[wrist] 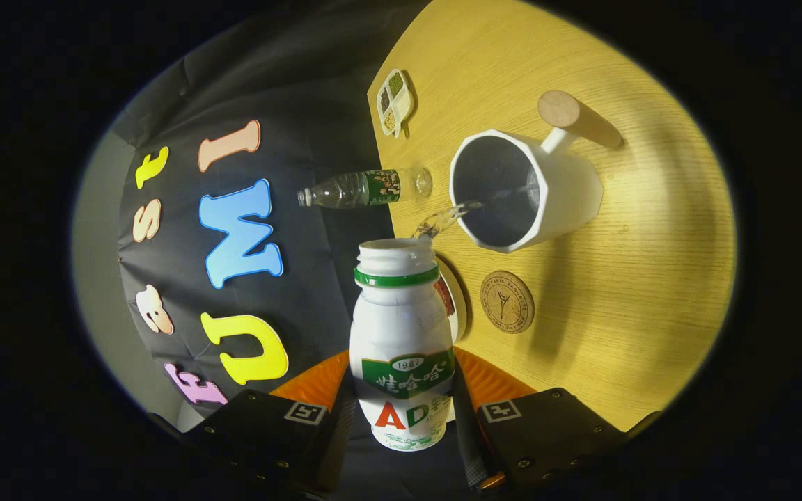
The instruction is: Take the bottle from table, then pour the juice into the cup, finally place the bottle on the coaster
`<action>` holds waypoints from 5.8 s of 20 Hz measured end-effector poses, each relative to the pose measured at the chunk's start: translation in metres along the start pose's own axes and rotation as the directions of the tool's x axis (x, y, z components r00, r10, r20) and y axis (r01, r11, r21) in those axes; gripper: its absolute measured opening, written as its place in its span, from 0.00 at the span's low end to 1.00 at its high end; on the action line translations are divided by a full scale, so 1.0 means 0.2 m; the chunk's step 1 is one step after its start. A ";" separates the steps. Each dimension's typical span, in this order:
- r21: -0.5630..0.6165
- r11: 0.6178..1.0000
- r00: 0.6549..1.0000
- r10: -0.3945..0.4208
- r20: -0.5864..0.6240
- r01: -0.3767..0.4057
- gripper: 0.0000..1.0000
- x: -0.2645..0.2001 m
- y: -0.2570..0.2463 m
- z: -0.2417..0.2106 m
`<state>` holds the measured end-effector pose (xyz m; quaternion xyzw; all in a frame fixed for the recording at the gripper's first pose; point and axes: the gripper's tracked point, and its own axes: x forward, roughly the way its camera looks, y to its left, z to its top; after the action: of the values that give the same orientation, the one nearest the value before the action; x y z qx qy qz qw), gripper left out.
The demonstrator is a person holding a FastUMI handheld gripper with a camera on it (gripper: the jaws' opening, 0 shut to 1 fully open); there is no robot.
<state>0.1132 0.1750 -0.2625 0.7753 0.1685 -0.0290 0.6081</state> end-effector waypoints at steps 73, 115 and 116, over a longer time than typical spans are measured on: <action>0.344 0.939 0.998 -0.003 0.069 -0.021 0.66 -0.01 0.07 0.14; 0.413 0.911 0.998 -0.040 0.050 0.016 0.66 0.02 0.06 0.14; 0.410 0.912 0.998 -0.041 0.048 0.017 0.66 0.03 0.06 0.13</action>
<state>0.1261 0.1483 -0.2597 0.8816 0.1532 -0.0942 0.4364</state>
